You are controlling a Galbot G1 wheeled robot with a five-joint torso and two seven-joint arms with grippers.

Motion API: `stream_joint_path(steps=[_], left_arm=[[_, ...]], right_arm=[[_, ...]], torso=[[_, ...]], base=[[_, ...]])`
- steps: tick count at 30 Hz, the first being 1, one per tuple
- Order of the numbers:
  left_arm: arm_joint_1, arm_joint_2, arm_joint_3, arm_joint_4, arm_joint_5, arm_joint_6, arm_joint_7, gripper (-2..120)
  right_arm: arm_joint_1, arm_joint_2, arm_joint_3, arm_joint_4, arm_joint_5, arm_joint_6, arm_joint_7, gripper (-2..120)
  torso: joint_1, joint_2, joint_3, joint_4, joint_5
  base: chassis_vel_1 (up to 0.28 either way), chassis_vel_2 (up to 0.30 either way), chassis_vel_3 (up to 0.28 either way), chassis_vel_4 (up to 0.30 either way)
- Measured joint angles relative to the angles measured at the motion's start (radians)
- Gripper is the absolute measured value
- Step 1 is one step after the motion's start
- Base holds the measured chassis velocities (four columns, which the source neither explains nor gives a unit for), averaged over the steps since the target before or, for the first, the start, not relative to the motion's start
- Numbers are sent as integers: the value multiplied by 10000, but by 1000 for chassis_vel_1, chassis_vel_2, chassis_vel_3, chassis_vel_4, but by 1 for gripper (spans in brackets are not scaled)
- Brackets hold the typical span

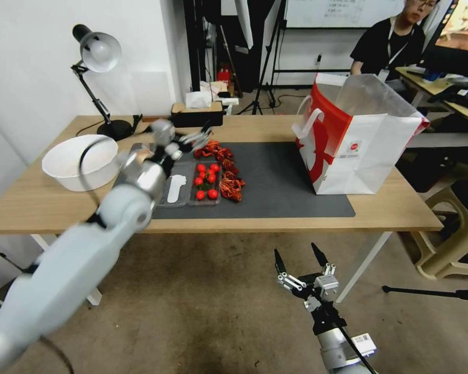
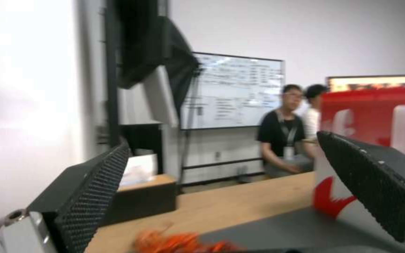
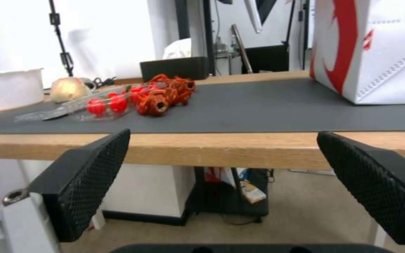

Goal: Pick up the trash from the table and place it into the takeout bag.

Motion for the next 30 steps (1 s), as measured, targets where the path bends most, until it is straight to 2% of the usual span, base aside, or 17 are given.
stream_joint_path(steps=[1,2,3,5,6,7,8,10,11,12,14,15,17,18,21,27,30], left_arm=[[890,41,-775,-360,286,-128,-226,100],[1699,38,-1435,-760,514,-312,-461,100],[1699,38,-1435,-760,514,-312,-461,100],[3436,59,-2661,-1481,1317,-769,-617,100],[4524,111,-3288,-1861,1925,-1042,-643,100],[5209,121,-3663,-2090,2270,-1229,-699,100],[5209,121,-3663,-2090,2270,-1229,-699,100],[7006,-111,-4781,-2585,2987,-1566,-843,100],[7482,-281,-5065,-2653,3160,-1632,-913,100],[7482,-281,-5065,-2653,3160,-1632,-913,100],[8458,-731,-5610,-2834,3684,-1763,-1168,100],[8458,-731,-5610,-2834,3684,-1763,-1168,100],[9557,-1219,-6180,-3209,4326,-1771,-1930,100],[9557,-1219,-6180,-3209,4326,-1771,-1930,100],[10712,-1799,-6761,-3411,5040,-2045,-2665,100],[11555,-2542,-6960,-3261,5910,-2446,-3046,100],[11569,-2552,-6982,-3153,5846,-2476,-2815,100]], right_arm=[[25,-10,-45,-1,-17,-13,10,100],[38,-15,-77,-3,-27,-21,17,100],[38,-15,-77,-3,-27,-21,17,100],[69,-51,-148,-28,-55,-26,43,100],[115,-103,-212,-48,-61,-30,50,100],[139,-136,-246,-48,-64,-33,53,100],[139,-136,-246,-48,-64,-33,53,100],[164,-184,-285,-42,-80,-47,64,100],[133,-181,-282,-18,-110,-47,75,100],[133,-181,-282,-18,-110,-47,75,100],[-4,-169,-244,54,-174,-31,99,100],[-4,-169,-244,54,-174,-31,99,100],[-77,-206,-203,164,-196,-26,116,100],[-77,-206,-203,164,-196,-26,116,100],[-157,-234,-184,213,-196,7,118,100],[-190,-213,-264,199,-264,121,104,100],[-149,-239,-320,195,-274,127,104,100]], torso=[[0,0,1,4,-12],[0,0,0,0,-5],[0,0,0,0,-5],[-1,0,0,-3,-5],[0,0,0,3,-5],[0,0,0,6,-6],[0,0,0,6,-6],[0,0,-1,4,-2],[0,-1,0,5,-3],[0,-1,0,5,-3],[0,-1,1,-5,-4],[0,-1,1,-5,-4],[0,-1,0,2,0],[0,-1,0,2,0],[0,-1,0,2,0],[-1,-1,0,2,-3],[1,-1,1,1,-3]], base=[[0,0,0,0],[0,0,0,0],[0,0,0,0],[0,0,0,0],[0,0,0,0],[0,0,0,0],[0,0,0,0],[0,0,0,0],[0,0,0,0],[0,0,0,0],[0,0,0,0],[0,0,0,0],[0,0,0,0],[0,0,0,0],[0,0,0,0],[0,0,0,0],[0,0,0,0]])
